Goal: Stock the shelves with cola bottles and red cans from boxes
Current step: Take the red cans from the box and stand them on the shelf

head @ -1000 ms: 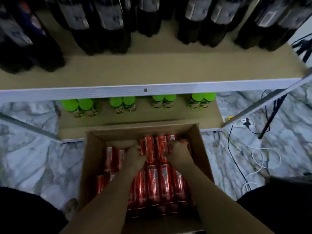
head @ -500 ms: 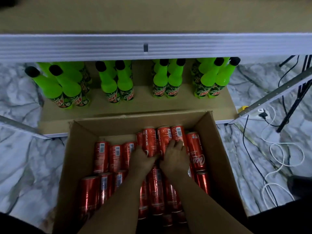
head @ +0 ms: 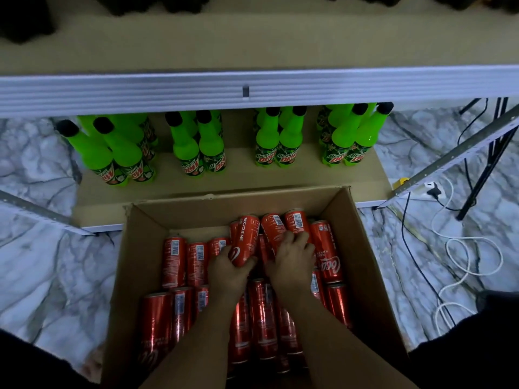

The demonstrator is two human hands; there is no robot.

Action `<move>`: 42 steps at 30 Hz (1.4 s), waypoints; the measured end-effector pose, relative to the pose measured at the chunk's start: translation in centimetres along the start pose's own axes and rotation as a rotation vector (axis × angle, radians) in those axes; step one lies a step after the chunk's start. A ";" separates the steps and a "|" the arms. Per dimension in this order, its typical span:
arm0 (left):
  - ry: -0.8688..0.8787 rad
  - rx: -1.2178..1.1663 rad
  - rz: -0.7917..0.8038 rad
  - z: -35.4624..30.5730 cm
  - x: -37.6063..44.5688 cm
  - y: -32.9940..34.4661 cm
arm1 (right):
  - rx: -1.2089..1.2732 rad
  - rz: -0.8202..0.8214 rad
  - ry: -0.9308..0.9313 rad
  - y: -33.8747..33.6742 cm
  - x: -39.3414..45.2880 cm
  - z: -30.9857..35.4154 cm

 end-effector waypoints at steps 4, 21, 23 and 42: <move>0.006 -0.118 -0.153 -0.9 -1.4 -1.1 | 0.011 -0.001 -0.011 -1.6 0.6 -0.6; 0.295 -0.299 -0.155 -13.7 -4.2 -5.4 | 1.144 0.033 -0.141 -11.5 -1.5 -3.0; 0.317 -0.296 -0.126 -17.4 -6.5 -6.5 | 1.285 0.083 -0.144 -15.3 -3.7 -2.2; 0.810 -0.274 -0.107 -65.9 -38.0 -25.4 | 1.576 0.085 -0.764 -68.6 -25.3 5.0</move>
Point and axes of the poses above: each hand's wrist, its own x-axis towards the middle knuckle, its own y-axis out of the palm, z = x × y, the point moved 2 cm from there along x, towards the middle knuckle, and after that the axes turned 6 degrees about z, right-handed, at the moved point
